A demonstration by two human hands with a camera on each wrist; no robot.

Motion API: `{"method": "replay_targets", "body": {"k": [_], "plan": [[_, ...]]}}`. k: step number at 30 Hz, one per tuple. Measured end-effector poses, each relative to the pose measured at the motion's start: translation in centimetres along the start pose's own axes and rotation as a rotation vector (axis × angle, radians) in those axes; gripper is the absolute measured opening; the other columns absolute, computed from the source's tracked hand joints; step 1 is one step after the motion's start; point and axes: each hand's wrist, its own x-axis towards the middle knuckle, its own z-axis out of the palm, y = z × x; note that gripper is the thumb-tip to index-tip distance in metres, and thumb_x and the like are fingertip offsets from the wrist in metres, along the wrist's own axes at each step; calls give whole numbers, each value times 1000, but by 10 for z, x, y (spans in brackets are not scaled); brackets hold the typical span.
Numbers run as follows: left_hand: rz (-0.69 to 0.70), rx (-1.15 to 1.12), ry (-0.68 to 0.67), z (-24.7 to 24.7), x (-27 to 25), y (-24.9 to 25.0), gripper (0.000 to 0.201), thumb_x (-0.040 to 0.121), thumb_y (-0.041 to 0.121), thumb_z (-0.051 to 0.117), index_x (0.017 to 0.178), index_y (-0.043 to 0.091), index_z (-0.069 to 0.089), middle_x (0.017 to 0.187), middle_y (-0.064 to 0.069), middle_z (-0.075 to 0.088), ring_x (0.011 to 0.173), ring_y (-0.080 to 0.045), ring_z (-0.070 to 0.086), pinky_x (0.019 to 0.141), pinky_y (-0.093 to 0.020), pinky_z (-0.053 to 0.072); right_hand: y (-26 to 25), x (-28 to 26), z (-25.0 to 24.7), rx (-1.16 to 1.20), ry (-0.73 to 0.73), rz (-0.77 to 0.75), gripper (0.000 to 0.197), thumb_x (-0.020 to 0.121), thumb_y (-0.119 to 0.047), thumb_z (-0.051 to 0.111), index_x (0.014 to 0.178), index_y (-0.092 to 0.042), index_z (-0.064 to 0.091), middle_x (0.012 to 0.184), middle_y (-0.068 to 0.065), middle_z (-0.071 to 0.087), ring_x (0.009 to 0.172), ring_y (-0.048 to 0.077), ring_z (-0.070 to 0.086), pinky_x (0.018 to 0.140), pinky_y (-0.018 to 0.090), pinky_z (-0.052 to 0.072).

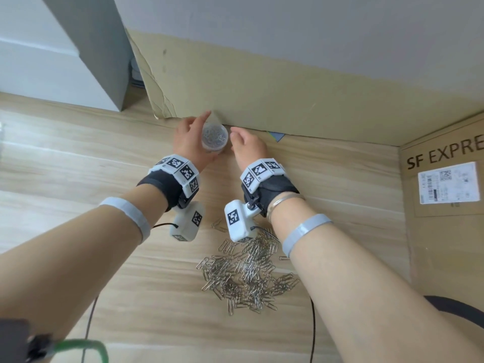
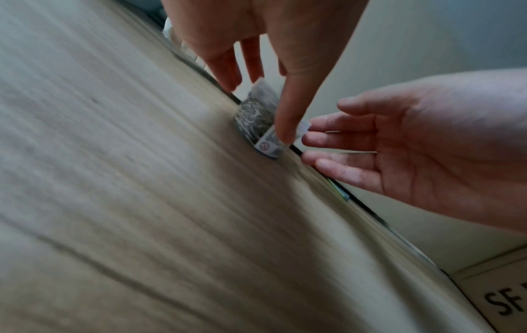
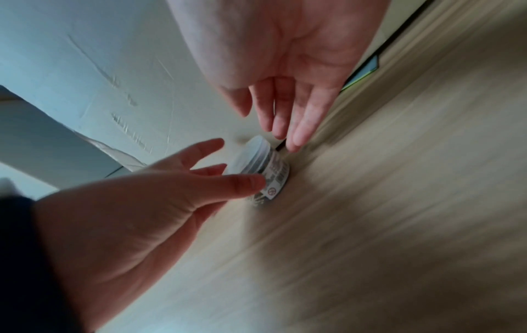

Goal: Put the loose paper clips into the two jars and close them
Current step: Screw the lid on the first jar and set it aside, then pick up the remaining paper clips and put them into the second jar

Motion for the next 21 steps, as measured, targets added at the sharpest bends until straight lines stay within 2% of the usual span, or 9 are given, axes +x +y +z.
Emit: {"method": "replay_targets", "body": {"k": [3,6,8,11,13,15,16,19,21], "plan": [[83,53,82,0,-12,15,87,68,16,76,142,24,31,134,-19,36,122,-33,38,105,-36,31,8,-9,-18,-6,58,-4,33,96,-17,41,124,-16,59,125,5,63,116,21,56,98,26,40],[140,8,96,7,-26,34,70,72,5,66,136,20,42,128,-19,41,118,-33,40,101,-30,31,22,-24,-36,-6,104,15,32,94,-13,41,117,-18,62,117,3,67,107,21,60,91,26,44],[204,-2,56,18,-36,44,59,73,2,61,130,15,50,122,-20,46,115,-35,44,101,-34,34,35,-35,-49,-27,118,35,31,93,-12,41,113,-20,63,113,3,68,98,22,62,84,27,47],[262,1,-88,39,-52,55,44,77,0,58,120,12,58,117,-17,53,110,-32,51,98,-40,43,58,-53,-66,-83,122,88,31,94,-13,41,112,-23,64,117,1,67,82,19,61,72,22,45],[250,52,-196,52,-64,60,42,81,0,54,120,13,58,122,-14,52,111,-29,51,97,-36,43,74,-67,-72,-124,106,120,35,94,-9,39,116,-22,64,124,2,64,96,20,63,82,23,45],[235,158,-291,64,-75,61,44,84,1,52,125,16,55,131,-12,48,119,-29,45,102,-34,36,89,-79,-72,-198,53,134,40,93,-4,36,121,-19,61,131,5,56,115,23,56,98,26,41],[232,224,-344,68,-80,61,45,85,3,51,127,18,53,135,-10,45,123,-29,42,104,-33,33,96,-84,-70,-238,25,138,41,93,-3,36,123,-18,60,133,6,53,120,25,53,102,27,38],[204,348,-491,78,-93,57,47,85,12,56,130,22,50,138,-7,41,125,-30,38,106,-32,31,111,-97,-64,-300,-11,161,41,93,-3,37,125,-17,59,134,8,50,122,26,50,105,29,36],[197,389,-528,83,-101,52,51,83,11,59,131,24,49,138,-6,40,123,-30,38,105,-34,34,118,-104,-59,-322,-27,168,43,92,-1,37,126,-17,57,135,8,48,122,26,50,104,28,36]]}}
